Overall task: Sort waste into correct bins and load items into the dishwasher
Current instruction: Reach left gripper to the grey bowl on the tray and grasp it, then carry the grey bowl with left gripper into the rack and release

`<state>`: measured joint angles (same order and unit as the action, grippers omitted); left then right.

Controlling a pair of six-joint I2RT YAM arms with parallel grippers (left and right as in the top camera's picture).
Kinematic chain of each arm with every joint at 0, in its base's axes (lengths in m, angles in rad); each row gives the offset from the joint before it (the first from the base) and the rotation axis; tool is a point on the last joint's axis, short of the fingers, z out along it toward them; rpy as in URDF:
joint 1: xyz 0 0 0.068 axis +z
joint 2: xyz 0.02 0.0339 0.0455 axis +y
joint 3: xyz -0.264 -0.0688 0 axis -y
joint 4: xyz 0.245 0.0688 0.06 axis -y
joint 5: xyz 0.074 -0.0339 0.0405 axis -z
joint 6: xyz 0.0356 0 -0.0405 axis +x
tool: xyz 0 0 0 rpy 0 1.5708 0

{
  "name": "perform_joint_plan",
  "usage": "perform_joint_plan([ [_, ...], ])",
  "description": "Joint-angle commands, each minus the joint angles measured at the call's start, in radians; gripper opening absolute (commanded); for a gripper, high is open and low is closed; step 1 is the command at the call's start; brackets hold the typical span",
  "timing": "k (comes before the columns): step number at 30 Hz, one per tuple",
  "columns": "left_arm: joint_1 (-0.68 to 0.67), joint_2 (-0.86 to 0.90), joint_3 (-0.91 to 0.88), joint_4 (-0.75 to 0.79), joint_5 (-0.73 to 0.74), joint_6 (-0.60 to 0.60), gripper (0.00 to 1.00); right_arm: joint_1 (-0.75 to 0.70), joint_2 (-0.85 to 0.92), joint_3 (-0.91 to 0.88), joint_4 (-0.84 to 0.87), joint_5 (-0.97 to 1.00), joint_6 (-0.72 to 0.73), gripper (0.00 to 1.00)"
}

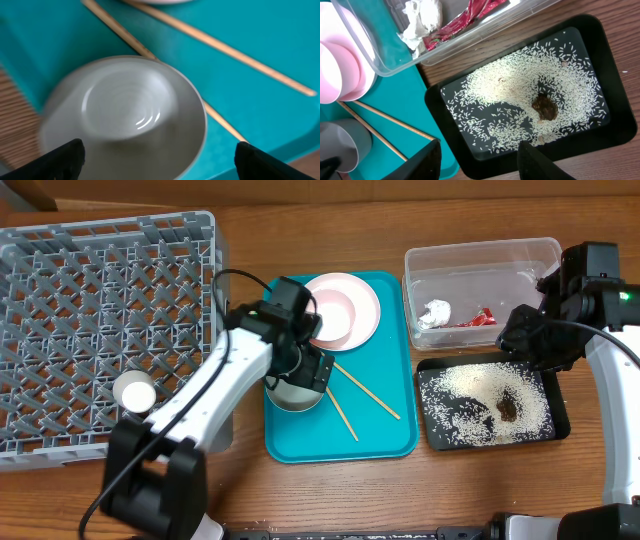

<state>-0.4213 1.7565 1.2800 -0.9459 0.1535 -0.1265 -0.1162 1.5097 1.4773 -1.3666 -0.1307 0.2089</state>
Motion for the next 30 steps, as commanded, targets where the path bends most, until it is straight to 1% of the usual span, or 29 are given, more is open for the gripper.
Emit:
perform_joint_plan([
  [1, -0.031, 0.071, 0.011, 0.013, 0.004, 0.015, 0.93, 0.003, -0.014, 0.011, -0.001, -0.005, -0.005, 0.51],
  [3, -0.046, 0.099, 0.011, 0.018, 0.004, 0.014, 0.87, 0.003, -0.014, 0.011, -0.001, -0.005, -0.005, 0.51],
  [5, -0.060, 0.121, 0.011, 0.024, 0.004, 0.015, 0.79, 0.003, -0.014, 0.011, -0.001, -0.005, -0.004, 0.51],
  [6, -0.067, 0.128, 0.011, 0.027, 0.004, 0.015, 0.70, 0.003, -0.014, 0.011, -0.001, -0.005, -0.004, 0.51],
  [8, -0.079, 0.135, 0.011, 0.028, 0.003, 0.015, 0.57, 0.003, -0.014, 0.011, -0.002, -0.005, -0.004, 0.51],
  [9, -0.084, 0.135, 0.011, 0.028, 0.003, 0.015, 0.47, 0.003, -0.014, 0.011, -0.002, -0.005, -0.004, 0.51],
  [10, -0.089, 0.134, 0.011, 0.028, 0.004, 0.014, 0.26, 0.003, -0.014, 0.011, -0.002, -0.005, -0.004, 0.51],
  [11, -0.090, 0.134, 0.011, 0.028, 0.005, 0.014, 0.20, 0.003, -0.014, 0.011, -0.002, -0.005, -0.004, 0.51],
  [14, -0.090, 0.134, 0.012, 0.027, 0.005, 0.011, 0.13, 0.003, -0.014, 0.011, -0.005, -0.005, -0.004, 0.51],
  [15, -0.090, 0.134, 0.012, 0.027, 0.005, 0.006, 0.10, 0.003, -0.014, 0.011, -0.008, -0.005, -0.004, 0.51],
  [16, -0.090, 0.134, 0.013, 0.027, 0.007, 0.000, 0.04, 0.003, -0.014, 0.011, -0.009, -0.005, -0.005, 0.51],
  [23, -0.090, 0.091, 0.049, 0.001, 0.068, -0.009, 0.04, 0.003, -0.014, 0.011, -0.016, -0.005, -0.005, 0.51],
  [28, -0.076, -0.048, 0.093, -0.007, 0.032, -0.011, 0.04, 0.003, -0.014, 0.011, -0.016, -0.005, -0.005, 0.51],
  [30, -0.040, -0.144, 0.124, -0.024, 0.019, -0.019, 0.04, 0.003, -0.014, 0.011, -0.016, -0.005, -0.005, 0.51],
])
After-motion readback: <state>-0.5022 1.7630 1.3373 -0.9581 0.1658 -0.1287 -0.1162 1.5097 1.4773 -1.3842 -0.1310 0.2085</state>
